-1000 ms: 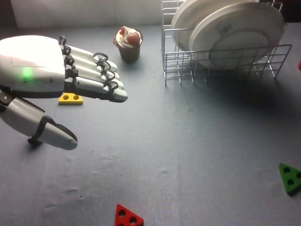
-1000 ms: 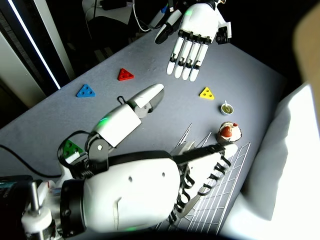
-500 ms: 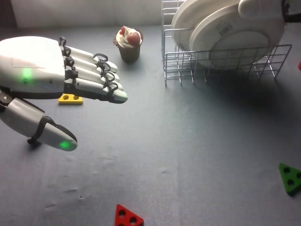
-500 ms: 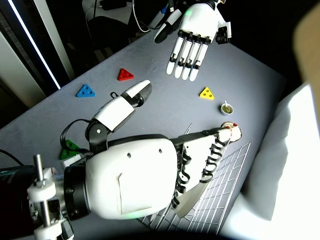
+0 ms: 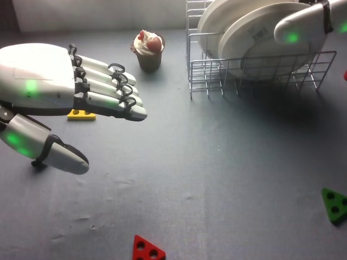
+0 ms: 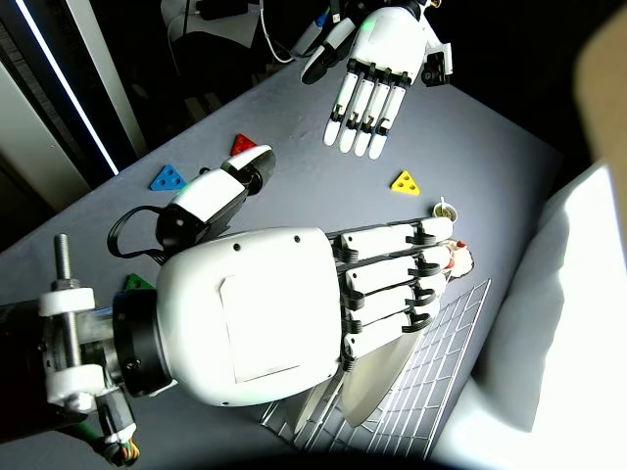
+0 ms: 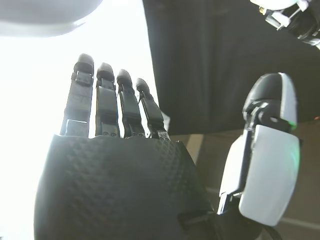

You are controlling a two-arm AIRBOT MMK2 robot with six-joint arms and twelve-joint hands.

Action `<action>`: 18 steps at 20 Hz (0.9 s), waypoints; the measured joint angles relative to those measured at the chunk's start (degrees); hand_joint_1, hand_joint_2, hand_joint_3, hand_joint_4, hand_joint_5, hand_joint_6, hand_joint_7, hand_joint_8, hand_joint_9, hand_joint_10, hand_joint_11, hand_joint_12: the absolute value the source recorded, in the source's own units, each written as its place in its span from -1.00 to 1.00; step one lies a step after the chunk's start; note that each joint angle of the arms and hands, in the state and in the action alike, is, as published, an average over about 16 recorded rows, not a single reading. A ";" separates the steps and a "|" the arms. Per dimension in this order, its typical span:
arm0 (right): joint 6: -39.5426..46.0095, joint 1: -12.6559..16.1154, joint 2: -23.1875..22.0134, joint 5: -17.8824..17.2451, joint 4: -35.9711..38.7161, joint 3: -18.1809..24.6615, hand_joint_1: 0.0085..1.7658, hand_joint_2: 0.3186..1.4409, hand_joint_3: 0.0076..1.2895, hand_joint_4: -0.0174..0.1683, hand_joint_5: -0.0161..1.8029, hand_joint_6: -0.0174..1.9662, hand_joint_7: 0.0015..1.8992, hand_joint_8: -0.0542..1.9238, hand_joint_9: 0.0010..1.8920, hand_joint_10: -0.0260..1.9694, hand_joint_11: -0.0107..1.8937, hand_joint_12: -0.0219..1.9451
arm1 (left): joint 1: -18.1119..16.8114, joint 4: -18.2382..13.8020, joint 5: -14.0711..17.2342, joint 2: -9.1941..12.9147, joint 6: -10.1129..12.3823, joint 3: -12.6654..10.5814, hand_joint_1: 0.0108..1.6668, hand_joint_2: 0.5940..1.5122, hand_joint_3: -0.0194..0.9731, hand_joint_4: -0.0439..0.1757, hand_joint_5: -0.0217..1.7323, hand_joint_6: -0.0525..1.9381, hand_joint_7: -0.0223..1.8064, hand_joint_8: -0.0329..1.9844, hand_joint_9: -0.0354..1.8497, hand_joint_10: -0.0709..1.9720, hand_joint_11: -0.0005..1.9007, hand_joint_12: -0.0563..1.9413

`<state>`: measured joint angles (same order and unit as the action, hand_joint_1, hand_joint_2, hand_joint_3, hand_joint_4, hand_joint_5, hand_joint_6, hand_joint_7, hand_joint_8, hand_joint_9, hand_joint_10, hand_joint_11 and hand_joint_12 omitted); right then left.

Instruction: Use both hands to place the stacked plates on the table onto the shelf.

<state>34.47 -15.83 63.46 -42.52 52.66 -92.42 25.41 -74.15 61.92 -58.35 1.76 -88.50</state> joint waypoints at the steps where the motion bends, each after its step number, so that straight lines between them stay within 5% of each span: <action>1: -0.58 -0.22 -0.42 -0.22 0.27 0.51 -0.34 -0.05 -1.00 -0.89 -0.95 -0.97 -0.93 -0.94 -0.91 -0.96 -0.85 -0.98 | 0.00 -0.05 0.02 0.00 0.03 0.00 -0.97 0.23 -0.96 -0.61 -0.70 -0.94 -0.63 -0.97 -0.64 -0.92 -0.73 -0.93; 18: -3.34 -6.80 -12.26 -0.75 6.79 14.96 -0.34 0.03 -0.99 -0.89 -0.94 -0.97 -0.93 -0.94 -0.90 -0.96 -0.84 -0.95 | 0.03 -0.86 0.00 -0.02 0.41 -0.01 -0.97 0.25 -0.96 -0.61 -0.71 -0.94 -0.65 -0.97 -0.66 -0.92 -0.73 -0.92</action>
<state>31.13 -22.62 51.20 -43.26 59.45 -77.46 25.44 -75.01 61.92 -58.37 2.17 -88.51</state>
